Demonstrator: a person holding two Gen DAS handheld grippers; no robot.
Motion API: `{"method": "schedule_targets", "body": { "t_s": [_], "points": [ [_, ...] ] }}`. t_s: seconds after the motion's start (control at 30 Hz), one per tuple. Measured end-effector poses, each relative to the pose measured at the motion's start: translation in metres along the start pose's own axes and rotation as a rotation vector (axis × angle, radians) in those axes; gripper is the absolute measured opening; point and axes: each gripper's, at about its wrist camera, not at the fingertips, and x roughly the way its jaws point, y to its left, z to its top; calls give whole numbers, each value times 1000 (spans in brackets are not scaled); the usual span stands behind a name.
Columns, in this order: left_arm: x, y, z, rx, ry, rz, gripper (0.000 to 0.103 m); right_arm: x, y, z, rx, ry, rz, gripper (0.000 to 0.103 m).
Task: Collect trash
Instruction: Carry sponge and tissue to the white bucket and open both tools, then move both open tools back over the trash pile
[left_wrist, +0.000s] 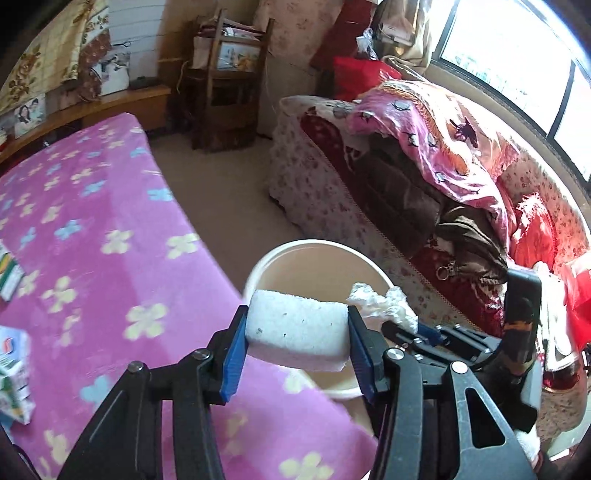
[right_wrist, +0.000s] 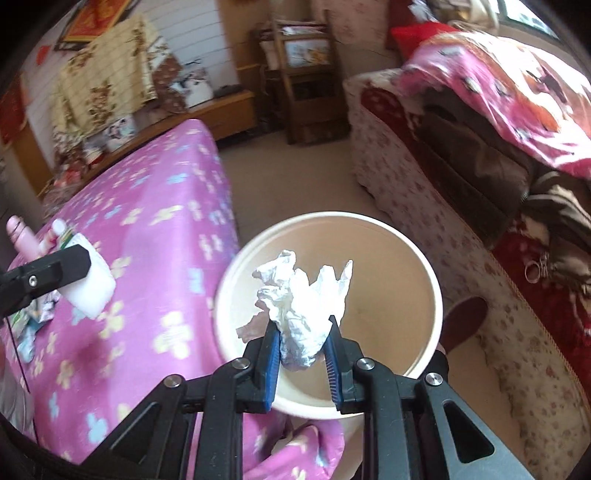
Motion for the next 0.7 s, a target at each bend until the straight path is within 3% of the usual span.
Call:
{"method": "schedule_targets", "body": {
  "t_s": [0.17,0.27,0.3,0.47,0.7],
  "points": [
    [24,-8,6,-33,1,-36,65,17,-21,2,69,11,31,28],
    [30,-3,4,-67,16,-58,71,26,-31,-2,109,41,48,55],
    [31,-2,3,-69,17,-57,72,26,-31,-4,115,32,50,70],
    [24,5,-1,-65,21,-22,72,24,-30,-10,118,18,38,70],
    [-12,12,-13,-12,-36,76,72,8,-7,-10,58,-13,-20,70]
  ]
}}
